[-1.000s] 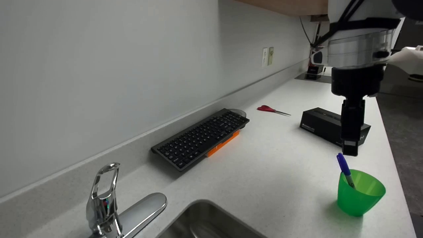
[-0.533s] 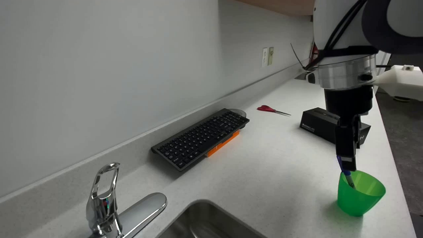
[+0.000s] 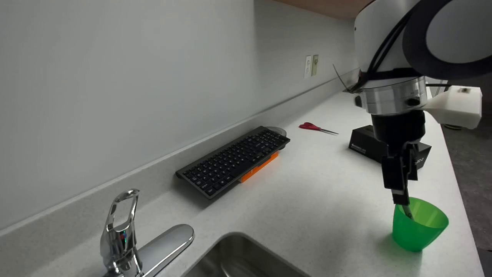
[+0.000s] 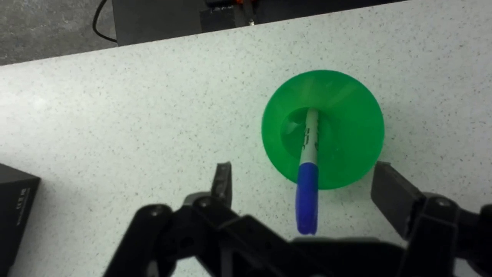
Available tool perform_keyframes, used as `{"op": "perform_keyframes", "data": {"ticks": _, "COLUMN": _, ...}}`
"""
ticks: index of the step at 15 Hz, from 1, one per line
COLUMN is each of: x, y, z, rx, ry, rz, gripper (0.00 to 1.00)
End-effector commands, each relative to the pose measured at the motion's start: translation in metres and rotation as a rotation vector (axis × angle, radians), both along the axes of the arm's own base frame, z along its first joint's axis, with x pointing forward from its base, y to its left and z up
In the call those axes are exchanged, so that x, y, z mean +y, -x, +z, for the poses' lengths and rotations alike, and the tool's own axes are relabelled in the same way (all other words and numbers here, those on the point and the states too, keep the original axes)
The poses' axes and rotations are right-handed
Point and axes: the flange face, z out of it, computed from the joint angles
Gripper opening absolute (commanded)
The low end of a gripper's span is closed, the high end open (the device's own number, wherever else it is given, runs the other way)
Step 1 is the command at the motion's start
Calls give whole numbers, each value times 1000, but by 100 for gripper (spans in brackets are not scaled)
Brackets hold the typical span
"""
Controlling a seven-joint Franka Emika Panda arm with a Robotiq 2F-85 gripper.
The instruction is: Put the marker in the cup on the counter
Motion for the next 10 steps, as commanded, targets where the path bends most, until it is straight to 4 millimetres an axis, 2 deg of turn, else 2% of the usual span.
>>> {"op": "perform_keyframes", "data": {"ticks": 1, "x": -15, "y": -8, "z": 5, "rx": -10, "ry": 19, "rz": -55, "gripper": 66}}
{"op": "perform_keyframes", "data": {"ticks": 6, "x": -25, "y": -11, "z": 14, "rx": -25, "ry": 14, "rz": -90, "gripper": 26}}
{"op": "perform_keyframes", "data": {"ticks": 9, "x": -23, "y": -13, "z": 19, "rx": -33, "ry": -9, "rz": -102, "gripper": 3}}
{"op": "perform_keyframes", "data": {"ticks": 10, "x": -23, "y": -14, "z": 19, "rx": -31, "ry": -13, "rz": -104, "gripper": 0}}
